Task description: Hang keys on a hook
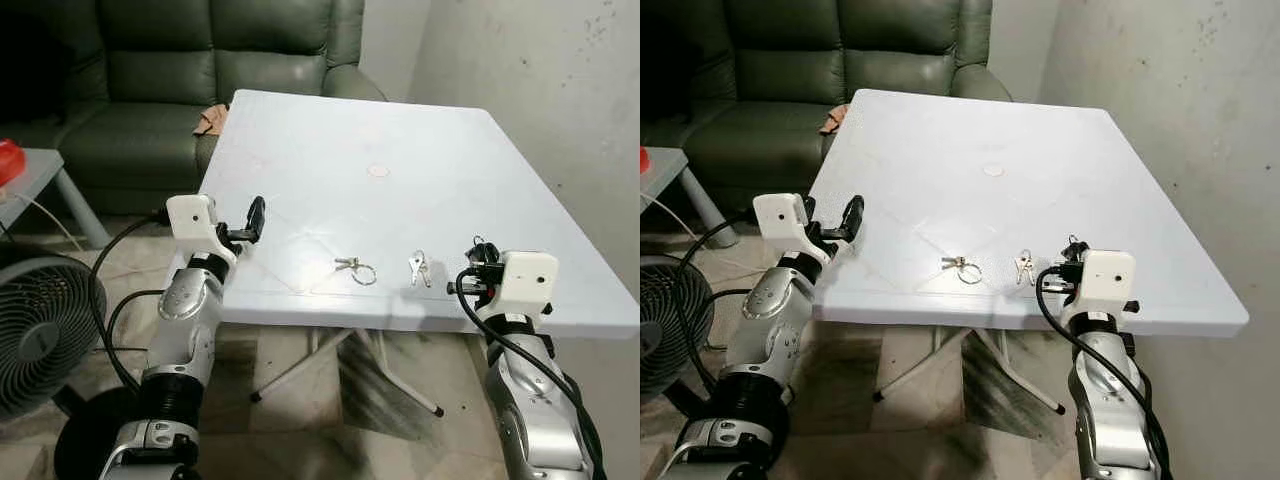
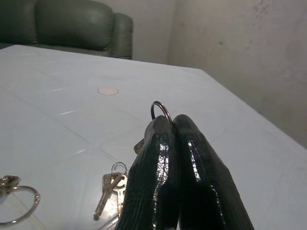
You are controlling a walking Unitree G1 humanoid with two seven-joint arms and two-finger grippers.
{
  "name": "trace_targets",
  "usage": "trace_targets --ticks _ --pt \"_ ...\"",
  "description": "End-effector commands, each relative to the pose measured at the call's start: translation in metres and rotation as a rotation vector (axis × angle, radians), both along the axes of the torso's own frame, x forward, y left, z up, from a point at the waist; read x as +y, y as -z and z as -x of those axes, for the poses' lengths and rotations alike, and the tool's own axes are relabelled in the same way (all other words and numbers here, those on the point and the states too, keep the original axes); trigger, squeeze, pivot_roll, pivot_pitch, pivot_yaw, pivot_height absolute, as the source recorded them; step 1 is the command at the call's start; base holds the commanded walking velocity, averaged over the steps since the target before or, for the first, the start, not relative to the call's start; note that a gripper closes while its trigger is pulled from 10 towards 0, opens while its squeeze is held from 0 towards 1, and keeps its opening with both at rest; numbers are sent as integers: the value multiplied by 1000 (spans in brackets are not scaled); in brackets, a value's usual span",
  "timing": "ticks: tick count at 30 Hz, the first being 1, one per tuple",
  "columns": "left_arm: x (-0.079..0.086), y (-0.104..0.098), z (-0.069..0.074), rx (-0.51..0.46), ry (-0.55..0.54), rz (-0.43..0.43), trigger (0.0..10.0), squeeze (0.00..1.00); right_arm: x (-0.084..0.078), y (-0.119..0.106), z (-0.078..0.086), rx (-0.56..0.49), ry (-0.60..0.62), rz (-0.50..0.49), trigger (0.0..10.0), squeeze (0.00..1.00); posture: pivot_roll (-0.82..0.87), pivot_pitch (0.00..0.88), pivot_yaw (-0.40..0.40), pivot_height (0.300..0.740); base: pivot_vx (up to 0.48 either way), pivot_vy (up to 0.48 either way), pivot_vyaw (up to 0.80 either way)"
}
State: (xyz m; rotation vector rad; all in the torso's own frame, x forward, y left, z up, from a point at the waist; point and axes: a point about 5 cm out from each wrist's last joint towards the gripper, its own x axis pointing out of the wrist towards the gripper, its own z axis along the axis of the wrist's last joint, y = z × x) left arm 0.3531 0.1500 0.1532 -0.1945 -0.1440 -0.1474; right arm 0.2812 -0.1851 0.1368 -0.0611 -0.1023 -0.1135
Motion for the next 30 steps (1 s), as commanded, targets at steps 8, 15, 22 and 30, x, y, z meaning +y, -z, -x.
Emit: trace_targets --ticks 8,15,22,30 --pt "-2 -3 -3 15 0 -4 10000 0 -3 -5 2 -11 15 3 10000 0 -3 0 -39 740 0 0 -763" --pt "-1 -2 -3 26 -2 -21 10000 0 -4 -5 4 -6 26 2 10000 0 -8 0 -35 740 0 0 -763" --pt "-2 -2 -3 27 0 -29 10000 0 -5 -4 6 -1 36 -1 10000 0 -13 0 -33 740 0 0 -760" --pt "-2 -2 -2 27 12 -4 10000 0 -5 -3 9 3 47 -5 10000 0 -19 0 -26 740 0 0 -756"
